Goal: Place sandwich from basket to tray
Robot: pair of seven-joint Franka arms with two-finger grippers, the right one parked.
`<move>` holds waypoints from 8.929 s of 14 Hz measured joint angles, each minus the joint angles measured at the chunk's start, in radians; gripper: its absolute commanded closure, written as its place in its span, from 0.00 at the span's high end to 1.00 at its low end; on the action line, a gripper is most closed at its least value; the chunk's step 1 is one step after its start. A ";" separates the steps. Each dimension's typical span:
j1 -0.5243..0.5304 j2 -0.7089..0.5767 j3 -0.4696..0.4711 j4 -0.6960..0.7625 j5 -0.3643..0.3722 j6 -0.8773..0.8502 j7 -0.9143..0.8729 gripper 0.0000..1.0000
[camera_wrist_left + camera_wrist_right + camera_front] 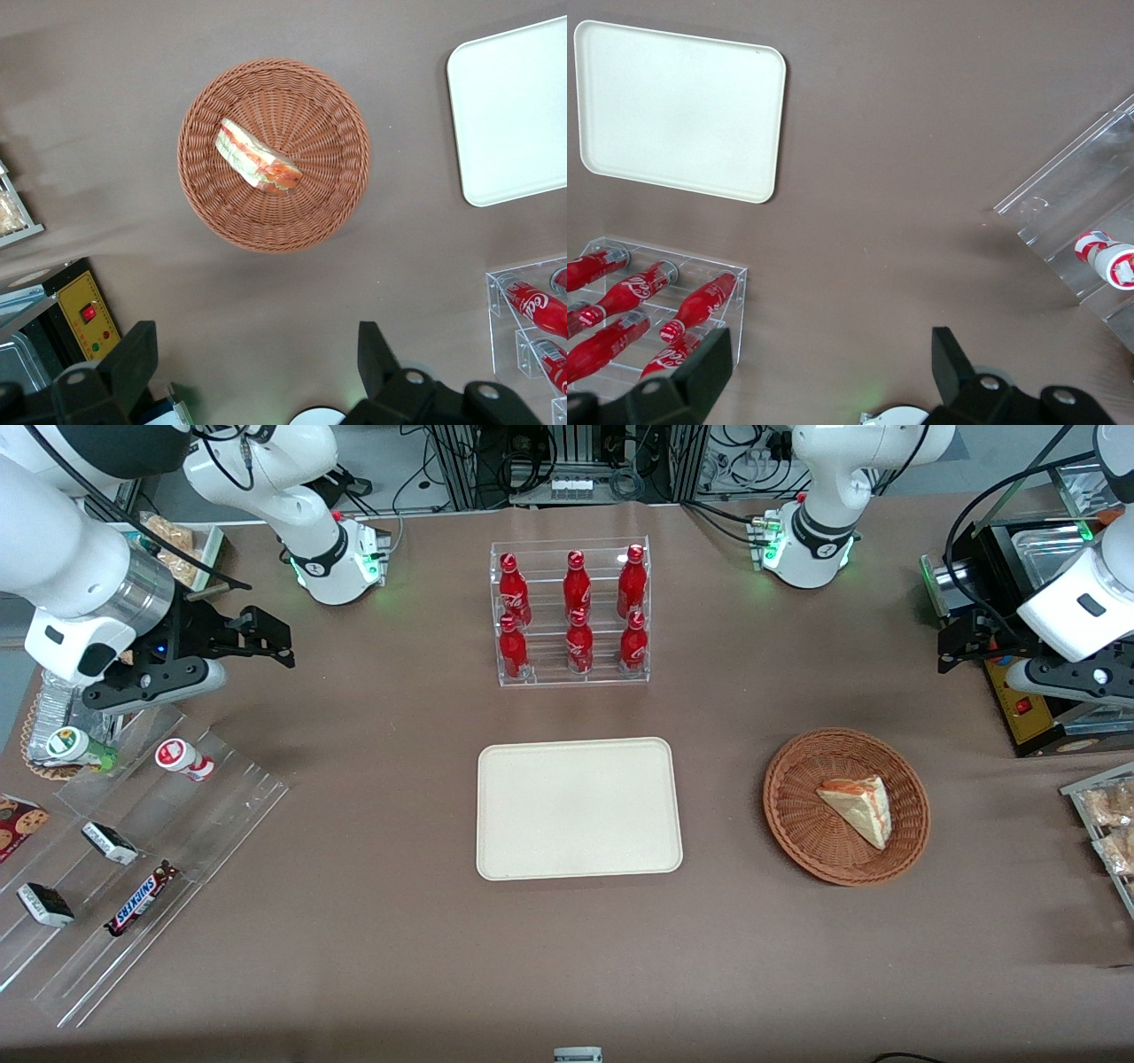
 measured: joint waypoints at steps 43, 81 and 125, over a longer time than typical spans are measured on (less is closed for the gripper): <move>0.012 0.266 0.007 -0.568 0.001 0.947 -0.912 0.62; -0.665 0.731 -0.026 0.053 -0.001 0.945 -1.061 1.00; 0.085 0.018 -0.069 0.042 -0.021 0.009 -0.273 1.00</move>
